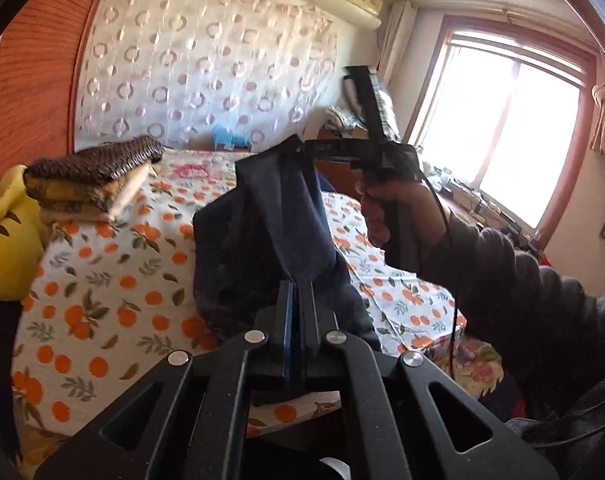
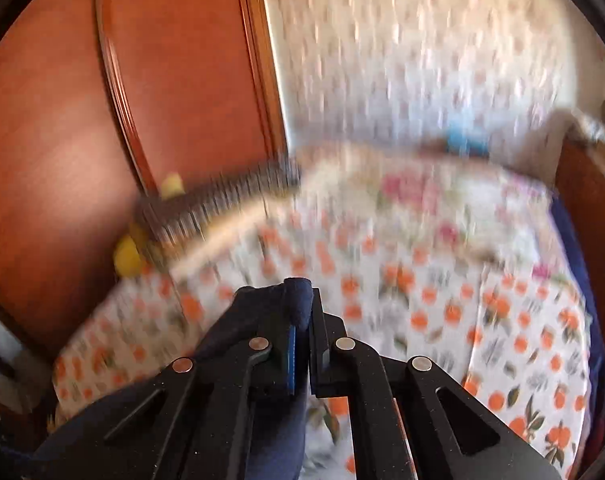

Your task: Fold small clothes

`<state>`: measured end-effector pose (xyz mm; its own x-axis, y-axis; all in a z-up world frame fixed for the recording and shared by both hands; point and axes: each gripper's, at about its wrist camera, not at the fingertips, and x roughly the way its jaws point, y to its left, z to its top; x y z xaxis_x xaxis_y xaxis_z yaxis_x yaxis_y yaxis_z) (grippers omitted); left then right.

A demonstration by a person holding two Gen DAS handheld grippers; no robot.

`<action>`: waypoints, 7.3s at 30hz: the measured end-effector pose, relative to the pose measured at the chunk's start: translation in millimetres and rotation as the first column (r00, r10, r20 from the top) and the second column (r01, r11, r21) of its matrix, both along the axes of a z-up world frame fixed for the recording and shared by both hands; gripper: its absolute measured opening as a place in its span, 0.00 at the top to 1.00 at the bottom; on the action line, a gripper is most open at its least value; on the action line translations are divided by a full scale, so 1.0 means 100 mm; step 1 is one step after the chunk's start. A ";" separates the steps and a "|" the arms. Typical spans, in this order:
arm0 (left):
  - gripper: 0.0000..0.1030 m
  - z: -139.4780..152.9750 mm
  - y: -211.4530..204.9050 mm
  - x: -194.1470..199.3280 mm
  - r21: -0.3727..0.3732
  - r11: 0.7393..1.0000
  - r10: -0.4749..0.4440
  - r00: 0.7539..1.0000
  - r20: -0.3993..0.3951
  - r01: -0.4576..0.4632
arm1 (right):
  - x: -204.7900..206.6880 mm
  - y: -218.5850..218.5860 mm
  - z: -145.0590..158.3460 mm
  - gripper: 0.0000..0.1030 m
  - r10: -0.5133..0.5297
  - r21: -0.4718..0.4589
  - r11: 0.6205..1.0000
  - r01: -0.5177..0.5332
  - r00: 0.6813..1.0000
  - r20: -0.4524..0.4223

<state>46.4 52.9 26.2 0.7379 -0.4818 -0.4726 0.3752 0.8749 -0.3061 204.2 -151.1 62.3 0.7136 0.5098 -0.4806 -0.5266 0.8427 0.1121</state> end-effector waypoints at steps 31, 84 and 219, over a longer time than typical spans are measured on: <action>0.97 -0.36 0.21 -0.03 0.076 0.993 0.093 0.990 -0.104 -0.085 | 0.11 0.82 -0.02 0.73 0.227 -0.240 0.940 -0.244 0.969 -0.096; 0.96 0.34 0.77 0.73 -0.078 0.987 0.141 0.990 0.024 -0.139 | 0.42 0.72 1.19 0.83 0.229 -0.041 0.973 -0.229 0.973 0.004; 0.19 1.05 -0.61 0.47 0.205 0.926 0.269 0.934 0.236 -0.318 | -1.03 -0.44 -0.11 0.34 -0.370 0.080 0.929 0.361 0.908 0.199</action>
<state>93.0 -8.3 131.6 0.9195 -0.1221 -0.3737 0.1222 0.9922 -0.0235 101.3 -195.5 51.7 0.9346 0.2098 -0.2872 -0.1973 0.9777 0.0720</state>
